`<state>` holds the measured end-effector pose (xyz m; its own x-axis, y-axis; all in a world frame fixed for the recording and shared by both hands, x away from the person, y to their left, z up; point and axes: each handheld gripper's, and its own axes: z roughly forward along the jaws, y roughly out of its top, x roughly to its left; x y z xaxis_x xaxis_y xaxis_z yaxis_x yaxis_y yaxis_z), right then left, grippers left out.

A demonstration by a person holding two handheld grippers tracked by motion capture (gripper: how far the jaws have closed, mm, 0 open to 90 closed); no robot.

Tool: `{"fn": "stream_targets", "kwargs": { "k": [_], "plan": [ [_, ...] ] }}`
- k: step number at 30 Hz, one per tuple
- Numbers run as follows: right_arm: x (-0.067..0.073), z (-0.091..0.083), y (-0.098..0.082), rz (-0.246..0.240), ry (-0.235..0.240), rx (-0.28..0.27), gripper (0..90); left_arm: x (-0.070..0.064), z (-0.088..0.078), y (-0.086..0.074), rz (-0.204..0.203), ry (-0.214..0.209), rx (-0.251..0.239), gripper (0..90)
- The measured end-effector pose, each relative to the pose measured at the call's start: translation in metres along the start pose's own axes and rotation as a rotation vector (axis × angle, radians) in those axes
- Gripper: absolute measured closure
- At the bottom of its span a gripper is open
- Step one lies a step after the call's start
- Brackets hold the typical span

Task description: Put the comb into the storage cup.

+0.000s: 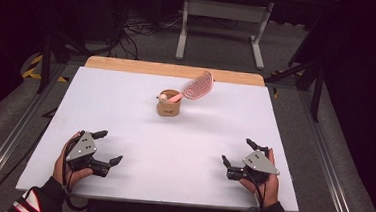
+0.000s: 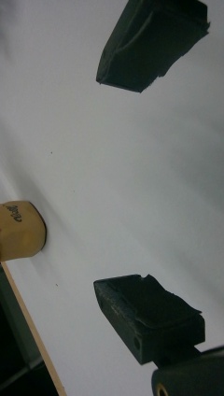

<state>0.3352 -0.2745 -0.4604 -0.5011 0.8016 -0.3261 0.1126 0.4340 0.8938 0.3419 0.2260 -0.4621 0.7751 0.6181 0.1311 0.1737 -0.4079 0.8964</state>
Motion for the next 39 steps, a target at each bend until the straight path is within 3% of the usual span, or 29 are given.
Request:
{"fn": "stream_targets", "kwargs": {
  "k": [6,18,39],
  "plan": [
    [0.0048,-0.0015,0.006,-0.021,-0.001,-0.018,4.1,0.0,-0.0007,-0.0007,0.003,-0.003,0.005,4.8],
    [0.0059,-0.0043,0.008,-0.012,-0.011,-0.031,4.3,-0.0029,-0.001,0.0008,0.012,-0.001,-0.009,4.2],
    [-0.0001,-0.0009,0.0077,0.037,-0.027,-0.026,4.8,0.0065,0.0042,0.0011,0.002,-0.005,-0.004,4.0]
  ]
}}
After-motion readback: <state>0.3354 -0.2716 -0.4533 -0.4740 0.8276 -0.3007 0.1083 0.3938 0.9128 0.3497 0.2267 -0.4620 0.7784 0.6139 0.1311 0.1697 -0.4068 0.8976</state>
